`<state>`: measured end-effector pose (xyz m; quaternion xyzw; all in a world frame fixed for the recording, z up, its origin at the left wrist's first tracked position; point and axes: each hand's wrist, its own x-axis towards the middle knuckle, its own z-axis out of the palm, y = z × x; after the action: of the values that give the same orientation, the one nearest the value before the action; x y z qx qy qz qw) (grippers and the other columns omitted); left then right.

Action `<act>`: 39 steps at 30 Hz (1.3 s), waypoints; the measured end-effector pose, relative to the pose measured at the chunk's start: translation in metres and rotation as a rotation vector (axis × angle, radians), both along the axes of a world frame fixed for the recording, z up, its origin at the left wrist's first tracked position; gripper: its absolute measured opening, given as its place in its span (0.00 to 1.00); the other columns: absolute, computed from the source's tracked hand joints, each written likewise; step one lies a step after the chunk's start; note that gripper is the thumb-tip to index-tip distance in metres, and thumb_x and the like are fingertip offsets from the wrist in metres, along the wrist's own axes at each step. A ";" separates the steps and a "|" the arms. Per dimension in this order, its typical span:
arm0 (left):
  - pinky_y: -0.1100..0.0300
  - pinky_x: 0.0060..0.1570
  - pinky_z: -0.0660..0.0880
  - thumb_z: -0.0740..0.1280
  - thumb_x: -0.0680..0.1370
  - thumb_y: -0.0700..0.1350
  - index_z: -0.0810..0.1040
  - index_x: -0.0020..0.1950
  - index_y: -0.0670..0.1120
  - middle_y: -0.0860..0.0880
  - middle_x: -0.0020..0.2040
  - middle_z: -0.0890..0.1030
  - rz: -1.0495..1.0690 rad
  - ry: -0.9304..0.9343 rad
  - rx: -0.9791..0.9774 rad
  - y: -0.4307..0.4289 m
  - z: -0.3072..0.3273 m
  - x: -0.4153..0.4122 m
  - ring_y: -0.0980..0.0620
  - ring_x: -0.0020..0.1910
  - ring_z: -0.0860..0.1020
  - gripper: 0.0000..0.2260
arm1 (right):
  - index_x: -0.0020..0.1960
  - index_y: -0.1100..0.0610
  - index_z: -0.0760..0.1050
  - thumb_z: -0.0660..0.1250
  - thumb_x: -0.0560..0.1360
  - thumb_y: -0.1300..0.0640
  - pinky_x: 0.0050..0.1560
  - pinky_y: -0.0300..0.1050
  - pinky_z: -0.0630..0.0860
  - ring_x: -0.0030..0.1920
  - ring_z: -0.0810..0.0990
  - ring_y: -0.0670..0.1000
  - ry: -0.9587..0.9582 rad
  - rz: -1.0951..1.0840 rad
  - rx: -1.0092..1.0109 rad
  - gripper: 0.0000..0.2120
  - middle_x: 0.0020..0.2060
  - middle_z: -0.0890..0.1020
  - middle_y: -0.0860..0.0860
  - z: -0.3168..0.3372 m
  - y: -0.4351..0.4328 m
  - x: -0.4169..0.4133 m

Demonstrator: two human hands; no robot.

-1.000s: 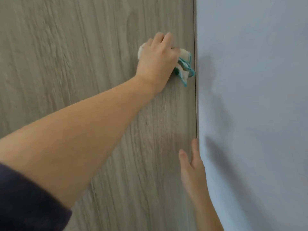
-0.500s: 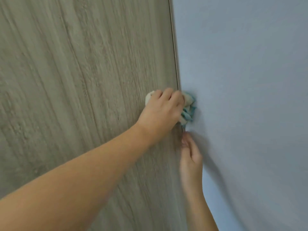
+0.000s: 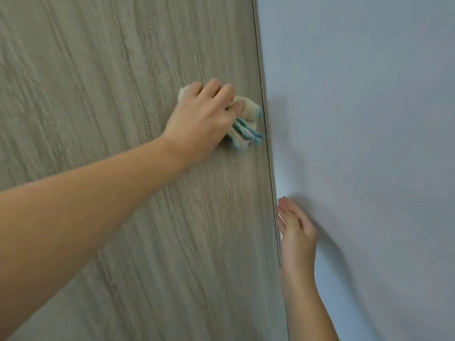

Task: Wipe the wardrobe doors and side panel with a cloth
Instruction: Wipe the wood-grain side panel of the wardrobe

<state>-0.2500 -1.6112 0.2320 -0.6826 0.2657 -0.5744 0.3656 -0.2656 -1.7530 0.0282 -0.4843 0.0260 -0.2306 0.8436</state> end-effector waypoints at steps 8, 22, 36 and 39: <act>0.51 0.39 0.70 0.57 0.75 0.41 0.81 0.54 0.41 0.45 0.46 0.76 -0.062 0.268 0.137 0.022 -0.125 -0.020 0.45 0.41 0.74 0.15 | 0.66 0.55 0.76 0.60 0.80 0.60 0.70 0.51 0.68 0.64 0.75 0.46 0.057 0.003 0.005 0.16 0.62 0.79 0.47 -0.010 0.029 0.002; 0.50 0.42 0.69 0.56 0.75 0.42 0.78 0.62 0.42 0.43 0.48 0.77 0.042 0.012 -0.027 0.058 -0.028 -0.058 0.43 0.44 0.74 0.18 | 0.68 0.56 0.73 0.59 0.81 0.59 0.70 0.46 0.67 0.65 0.73 0.43 0.004 0.028 -0.059 0.16 0.62 0.76 0.43 0.002 0.049 -0.034; 0.51 0.38 0.69 0.58 0.77 0.40 0.79 0.59 0.43 0.42 0.46 0.78 -0.022 0.088 -0.074 0.108 -0.032 -0.104 0.42 0.43 0.75 0.15 | 0.69 0.57 0.71 0.59 0.82 0.58 0.70 0.44 0.66 0.66 0.73 0.46 -0.018 0.082 -0.081 0.17 0.63 0.76 0.46 0.005 0.074 -0.060; 0.50 0.41 0.67 0.60 0.77 0.41 0.78 0.62 0.43 0.42 0.48 0.78 -0.001 0.079 -0.166 0.114 -0.044 -0.114 0.43 0.45 0.69 0.15 | 0.69 0.53 0.72 0.59 0.82 0.56 0.70 0.45 0.66 0.65 0.72 0.43 -0.012 0.097 -0.131 0.17 0.61 0.75 0.41 0.002 0.087 -0.071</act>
<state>-0.3637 -1.4969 0.1885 -0.7325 0.2315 -0.5674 0.2966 -0.3363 -1.6657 0.0300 -0.5379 -0.0178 -0.1938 0.8203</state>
